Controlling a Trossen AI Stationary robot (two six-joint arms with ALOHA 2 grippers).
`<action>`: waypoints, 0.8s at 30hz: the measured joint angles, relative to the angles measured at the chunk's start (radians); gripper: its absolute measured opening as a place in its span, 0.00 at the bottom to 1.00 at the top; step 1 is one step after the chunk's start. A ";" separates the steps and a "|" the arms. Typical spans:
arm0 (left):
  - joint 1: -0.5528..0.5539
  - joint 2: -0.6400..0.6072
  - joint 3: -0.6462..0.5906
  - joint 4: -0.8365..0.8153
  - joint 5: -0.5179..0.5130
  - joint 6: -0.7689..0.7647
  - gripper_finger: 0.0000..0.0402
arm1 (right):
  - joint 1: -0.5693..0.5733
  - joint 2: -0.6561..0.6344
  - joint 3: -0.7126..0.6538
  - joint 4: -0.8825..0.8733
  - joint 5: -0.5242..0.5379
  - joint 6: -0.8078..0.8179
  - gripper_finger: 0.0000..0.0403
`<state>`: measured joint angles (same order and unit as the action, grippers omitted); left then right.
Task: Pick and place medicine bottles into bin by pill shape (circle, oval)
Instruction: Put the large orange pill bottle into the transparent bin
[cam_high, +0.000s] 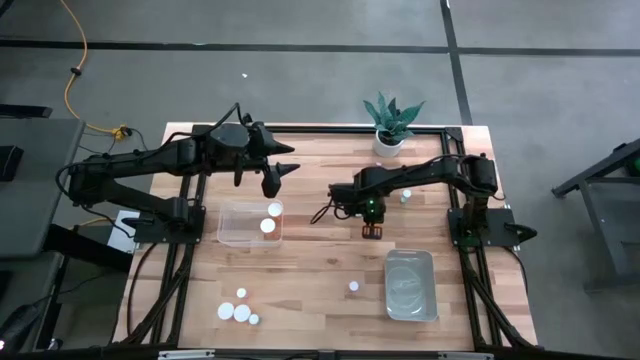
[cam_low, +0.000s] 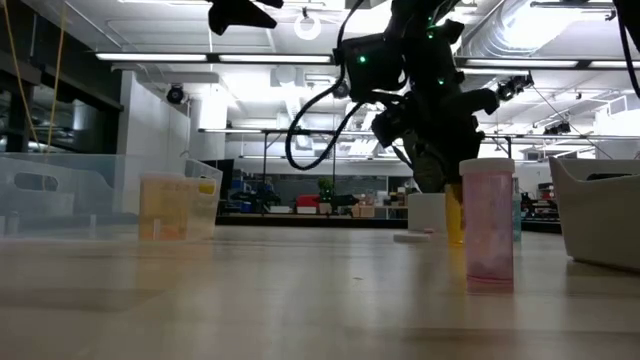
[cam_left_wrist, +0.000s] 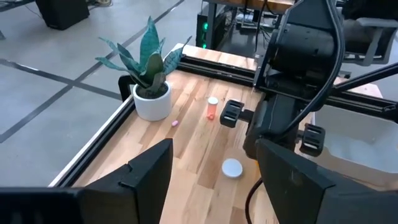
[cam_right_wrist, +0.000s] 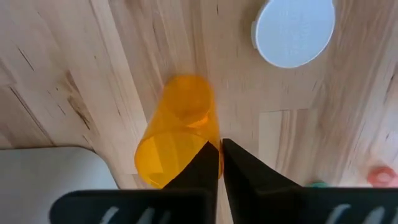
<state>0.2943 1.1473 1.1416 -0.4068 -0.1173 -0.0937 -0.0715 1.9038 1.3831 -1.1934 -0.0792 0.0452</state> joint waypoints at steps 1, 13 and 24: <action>0.000 0.000 0.000 0.000 0.000 0.000 0.55 | 0.000 0.000 0.008 -0.001 0.000 0.000 0.06; 0.000 0.000 0.000 0.000 0.000 0.000 0.55 | -0.012 -0.017 0.187 -0.111 -0.003 -0.115 0.56; 0.000 0.000 0.000 -0.002 0.000 -0.008 0.55 | -0.172 -0.269 -0.112 0.324 -0.066 0.195 0.67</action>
<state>0.2943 1.1473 1.1416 -0.4091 -0.1169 -0.1017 -0.2432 1.6348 1.2711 -0.8697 -0.1447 0.2405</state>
